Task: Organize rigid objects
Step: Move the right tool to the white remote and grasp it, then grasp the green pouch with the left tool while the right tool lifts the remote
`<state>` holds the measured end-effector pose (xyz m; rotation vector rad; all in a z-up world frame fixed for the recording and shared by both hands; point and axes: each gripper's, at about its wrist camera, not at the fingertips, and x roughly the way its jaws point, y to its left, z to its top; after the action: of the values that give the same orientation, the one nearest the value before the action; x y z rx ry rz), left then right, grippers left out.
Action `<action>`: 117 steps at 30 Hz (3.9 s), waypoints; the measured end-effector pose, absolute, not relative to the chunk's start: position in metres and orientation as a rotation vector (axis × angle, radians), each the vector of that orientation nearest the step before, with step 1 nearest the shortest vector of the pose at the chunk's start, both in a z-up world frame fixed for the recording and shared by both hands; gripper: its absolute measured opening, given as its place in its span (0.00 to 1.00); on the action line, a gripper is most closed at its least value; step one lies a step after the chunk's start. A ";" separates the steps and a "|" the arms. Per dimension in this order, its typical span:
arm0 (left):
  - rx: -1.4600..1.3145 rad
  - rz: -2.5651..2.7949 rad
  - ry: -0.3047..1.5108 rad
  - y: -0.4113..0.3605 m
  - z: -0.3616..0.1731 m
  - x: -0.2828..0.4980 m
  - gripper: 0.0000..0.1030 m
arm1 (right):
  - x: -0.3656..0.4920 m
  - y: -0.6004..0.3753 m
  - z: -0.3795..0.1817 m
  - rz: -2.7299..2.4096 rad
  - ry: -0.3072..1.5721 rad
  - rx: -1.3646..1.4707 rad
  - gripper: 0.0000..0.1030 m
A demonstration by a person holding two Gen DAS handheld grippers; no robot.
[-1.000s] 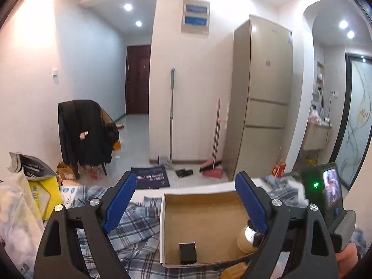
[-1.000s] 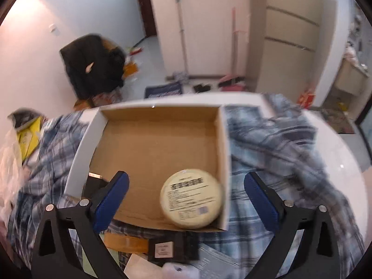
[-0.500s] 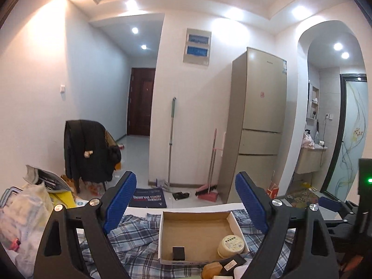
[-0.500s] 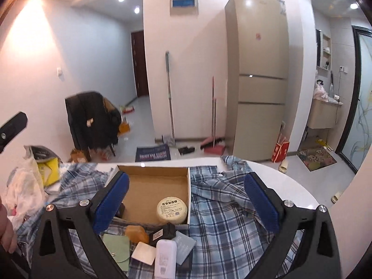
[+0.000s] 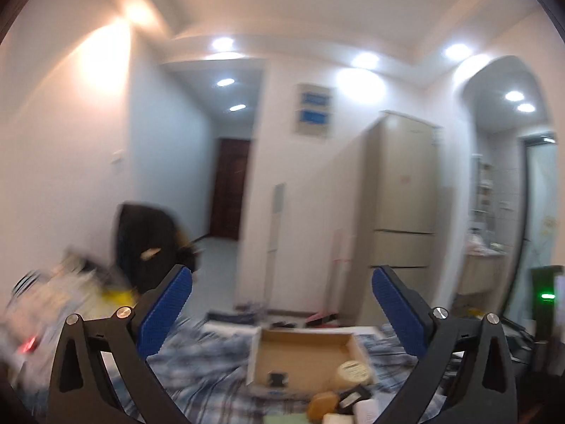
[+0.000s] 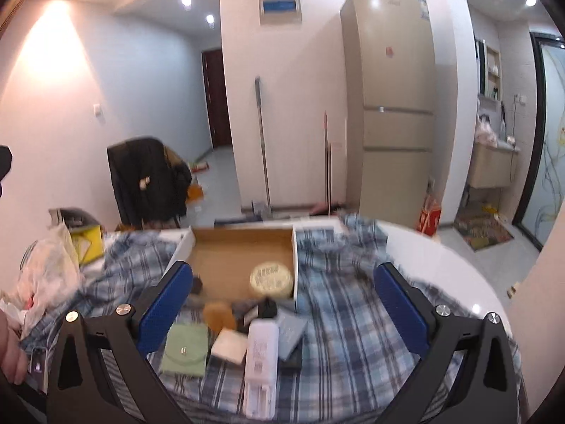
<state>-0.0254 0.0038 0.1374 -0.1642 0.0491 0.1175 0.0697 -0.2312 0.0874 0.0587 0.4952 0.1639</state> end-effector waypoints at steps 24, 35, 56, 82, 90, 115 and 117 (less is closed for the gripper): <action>-0.150 0.053 0.418 -0.002 0.007 0.056 1.00 | 0.115 -0.214 -0.010 0.186 0.725 0.032 0.89; -0.178 0.068 0.632 0.008 -0.033 0.091 1.00 | 0.133 -0.201 -0.061 0.208 0.945 -0.002 0.78; -0.144 0.070 0.628 0.002 -0.031 0.089 1.00 | 0.136 -0.213 -0.058 0.120 0.895 -0.046 0.38; -0.037 0.023 0.824 -0.031 -0.044 0.102 1.00 | 0.137 -0.235 -0.041 0.068 0.796 0.022 0.35; 0.008 -0.011 1.058 -0.053 -0.077 0.126 1.00 | 0.138 -0.232 -0.047 0.102 0.837 0.014 0.31; -0.078 0.006 0.758 -0.022 0.000 0.096 0.72 | 0.149 -0.235 -0.066 0.301 0.982 0.161 0.16; -0.075 -0.002 0.740 -0.024 0.004 0.092 0.72 | 0.143 -0.236 -0.061 0.296 0.967 0.138 0.16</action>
<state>0.0919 -0.0243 0.0038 -0.0748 0.7395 -0.0020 0.1433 -0.2363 -0.0612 0.1382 0.9665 0.2960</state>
